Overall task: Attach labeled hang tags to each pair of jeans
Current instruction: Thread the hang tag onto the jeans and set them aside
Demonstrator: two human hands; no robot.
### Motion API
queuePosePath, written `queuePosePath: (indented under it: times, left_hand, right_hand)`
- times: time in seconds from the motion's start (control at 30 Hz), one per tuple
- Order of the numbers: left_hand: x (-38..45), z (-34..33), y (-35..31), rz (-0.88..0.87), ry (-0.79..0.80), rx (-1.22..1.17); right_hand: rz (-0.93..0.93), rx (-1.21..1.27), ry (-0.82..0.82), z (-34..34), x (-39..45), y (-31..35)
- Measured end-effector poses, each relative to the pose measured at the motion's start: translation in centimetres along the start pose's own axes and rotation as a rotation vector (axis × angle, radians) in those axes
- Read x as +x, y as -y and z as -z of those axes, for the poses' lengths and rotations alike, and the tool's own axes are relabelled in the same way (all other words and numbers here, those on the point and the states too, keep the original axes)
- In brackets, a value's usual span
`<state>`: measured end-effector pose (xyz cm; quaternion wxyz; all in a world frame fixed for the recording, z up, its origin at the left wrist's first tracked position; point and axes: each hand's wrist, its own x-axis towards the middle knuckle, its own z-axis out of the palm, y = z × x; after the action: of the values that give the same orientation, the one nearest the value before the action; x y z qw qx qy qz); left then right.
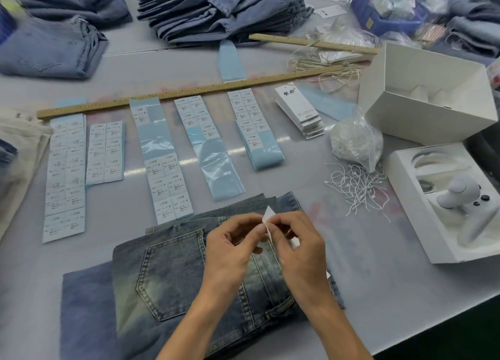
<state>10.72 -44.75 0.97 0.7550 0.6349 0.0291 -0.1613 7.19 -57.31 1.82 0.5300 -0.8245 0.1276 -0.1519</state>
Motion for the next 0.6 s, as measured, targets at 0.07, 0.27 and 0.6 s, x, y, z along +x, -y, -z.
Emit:
queuePosePath:
  times: [0.07, 0.27, 0.6]
  left_hand:
    - [-0.1, 0.1, 0.1, 0.049, -0.009, -0.067]
    - [-0.5, -0.1, 0.6, 0.216, -0.056, -0.262]
    - [0.4, 3.0, -7.3, -0.738, 0.077, 0.883]
  right_hand:
    - [-0.019, 0.025, -0.020, -0.1, -0.3, 0.0]
    - [-0.096, 0.125, -0.034, -0.5, -0.9, 0.4]
    - [0.356, -0.184, -0.091, 2.0, -0.2, 2.8]
